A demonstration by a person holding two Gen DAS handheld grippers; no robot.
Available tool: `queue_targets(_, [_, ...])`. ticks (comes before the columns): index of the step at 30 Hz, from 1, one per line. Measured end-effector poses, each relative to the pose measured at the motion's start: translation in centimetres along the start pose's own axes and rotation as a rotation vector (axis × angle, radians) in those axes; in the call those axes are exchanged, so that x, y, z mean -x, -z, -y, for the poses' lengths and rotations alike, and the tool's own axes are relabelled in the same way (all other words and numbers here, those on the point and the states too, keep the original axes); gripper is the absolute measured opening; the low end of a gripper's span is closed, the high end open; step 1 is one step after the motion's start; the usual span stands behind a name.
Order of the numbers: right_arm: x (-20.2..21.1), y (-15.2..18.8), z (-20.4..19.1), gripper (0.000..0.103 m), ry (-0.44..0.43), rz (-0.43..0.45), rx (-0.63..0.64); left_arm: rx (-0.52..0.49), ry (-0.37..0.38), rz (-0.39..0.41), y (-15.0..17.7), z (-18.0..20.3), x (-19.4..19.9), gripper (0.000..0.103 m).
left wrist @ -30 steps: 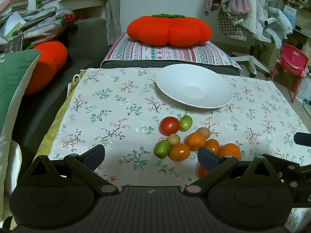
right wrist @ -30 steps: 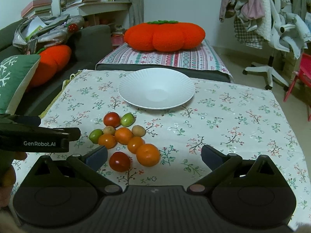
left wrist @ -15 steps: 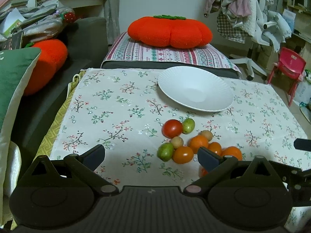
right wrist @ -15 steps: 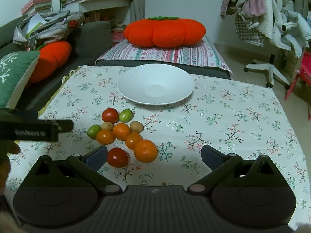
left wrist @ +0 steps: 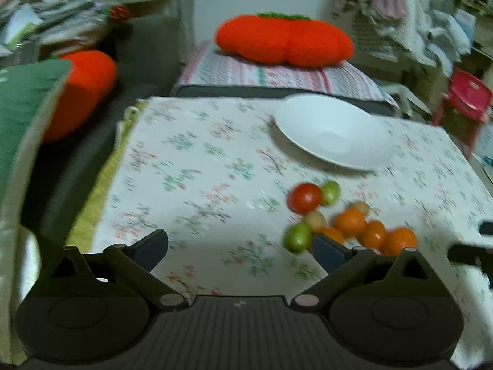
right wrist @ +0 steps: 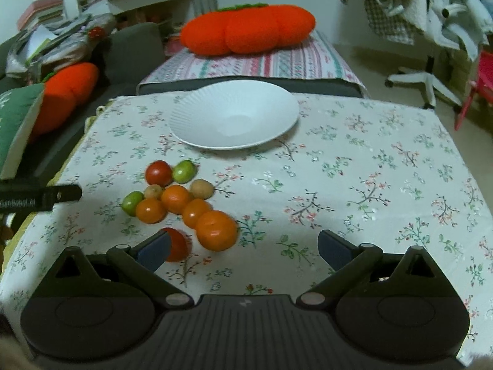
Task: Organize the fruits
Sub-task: 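Grasp the orange with the right tool while the left tool grasps a red tomato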
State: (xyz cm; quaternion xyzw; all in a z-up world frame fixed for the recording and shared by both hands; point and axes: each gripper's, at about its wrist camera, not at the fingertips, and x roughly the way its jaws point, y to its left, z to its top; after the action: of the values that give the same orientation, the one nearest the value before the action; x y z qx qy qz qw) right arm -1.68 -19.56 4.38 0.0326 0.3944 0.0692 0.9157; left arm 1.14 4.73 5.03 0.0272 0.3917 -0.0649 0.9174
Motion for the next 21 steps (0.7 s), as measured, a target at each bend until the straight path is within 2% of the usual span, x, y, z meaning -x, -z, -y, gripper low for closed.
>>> queue_targets(3, [-0.2, -0.4, 0.2, 0.1, -0.013, 0.003, -0.009, -0.035, 0.07, -0.02, 0.5, 1.1, -0.4, 0.085])
queue_targets(6, [-0.8, -1.1, 0.6, 0.098, -0.075, -0.006, -0.045, -0.08, 0.101, -0.034, 1.1, 2.4, -1.0, 0.085])
queue_targets(8, [-1.5, -1.4, 0.7, 0.093, -0.106, -0.028, -0.054, -0.107, 0.12, -0.045, 1.6, 3.3, -1.7, 0.085])
queue_targets(10, [-2.4, -1.6, 0.5, 0.083, -0.102, -0.047, -0.029, -0.129, 0.143, -0.057, 2.1, 4.3, -2.5, 0.085])
queue_targets(15, [-4.0, -1.4, 0.4, 0.074, -0.121, -0.103, 0.021, -0.174, 0.206, -0.067, 3.1, 6.6, -3.5, 0.076])
queue_targets(17, [-4.2, -1.4, 0.3, 0.072, -0.131, -0.114, 0.032, -0.21, 0.202, -0.059, 3.4, 7.6, -3.9, 0.075])
queue_targets(21, [-4.8, -1.5, 0.0, 0.069, -0.141, -0.125, 0.064, -0.243, 0.194, -0.041, 3.6, 8.6, -4.5, 0.063])
